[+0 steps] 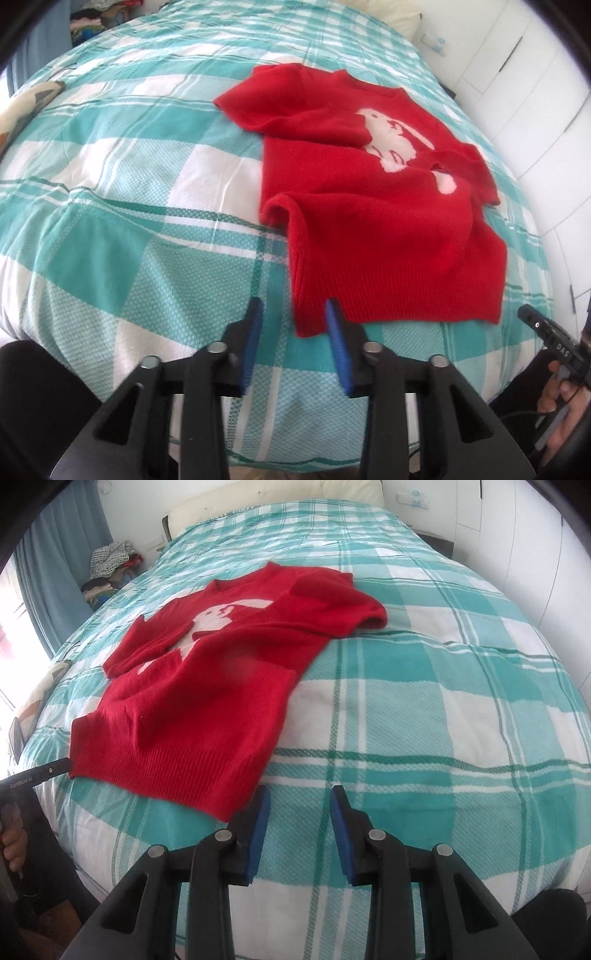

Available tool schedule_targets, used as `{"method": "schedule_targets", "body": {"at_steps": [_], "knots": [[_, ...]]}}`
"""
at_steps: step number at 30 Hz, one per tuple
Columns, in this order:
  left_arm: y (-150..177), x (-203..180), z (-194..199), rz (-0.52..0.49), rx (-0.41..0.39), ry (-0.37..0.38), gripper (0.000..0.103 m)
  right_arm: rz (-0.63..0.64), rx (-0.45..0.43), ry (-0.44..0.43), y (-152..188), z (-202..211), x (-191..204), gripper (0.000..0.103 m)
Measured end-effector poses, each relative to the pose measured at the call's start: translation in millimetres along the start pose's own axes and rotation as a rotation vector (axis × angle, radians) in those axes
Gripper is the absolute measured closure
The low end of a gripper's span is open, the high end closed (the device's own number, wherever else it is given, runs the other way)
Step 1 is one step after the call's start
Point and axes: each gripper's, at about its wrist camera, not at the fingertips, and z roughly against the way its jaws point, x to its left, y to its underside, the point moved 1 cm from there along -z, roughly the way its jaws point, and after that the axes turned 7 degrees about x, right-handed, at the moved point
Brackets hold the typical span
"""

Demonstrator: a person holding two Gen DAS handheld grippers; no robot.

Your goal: Fold small clothes

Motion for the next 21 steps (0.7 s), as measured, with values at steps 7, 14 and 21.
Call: {"method": "schedule_targets", "body": {"at_steps": [7, 14, 21], "knots": [[-11.8, -4.1, -16.6, 0.044, 0.004, 0.088, 0.03, -0.089, -0.015, -0.226, -9.9, -18.3, -0.7, 0.034], [-10.3, -7.2, -16.8, 0.008, 0.046, 0.09, 0.1, -0.067, 0.011, -0.286, -15.7, -41.7, 11.7, 0.099], [28.5, 4.6, 29.8, -0.075, 0.062, 0.09, 0.101, -0.018, 0.043, -0.239, 11.0, 28.1, -1.1, 0.099]]}}
